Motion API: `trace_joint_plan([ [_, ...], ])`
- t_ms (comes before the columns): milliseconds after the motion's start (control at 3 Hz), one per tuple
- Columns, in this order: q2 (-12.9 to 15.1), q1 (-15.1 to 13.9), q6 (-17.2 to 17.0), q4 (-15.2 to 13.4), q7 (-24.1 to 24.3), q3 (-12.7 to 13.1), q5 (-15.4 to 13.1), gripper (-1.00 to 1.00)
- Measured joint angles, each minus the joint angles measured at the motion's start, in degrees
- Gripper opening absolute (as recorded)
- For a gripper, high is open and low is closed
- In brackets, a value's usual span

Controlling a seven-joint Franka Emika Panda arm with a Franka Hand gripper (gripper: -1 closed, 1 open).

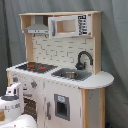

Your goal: Play with the kitchen

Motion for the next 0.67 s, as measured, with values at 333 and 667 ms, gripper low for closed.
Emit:
trace_joint_plan([
  [333, -0.59, -3.98, 1.23, 4.25, -0.17, 0.05, -0.01, 1.0],
  [667, -0.73, -5.89, -0.16, 5.03, 2.61, 1.56, 0.03, 1.0],
])
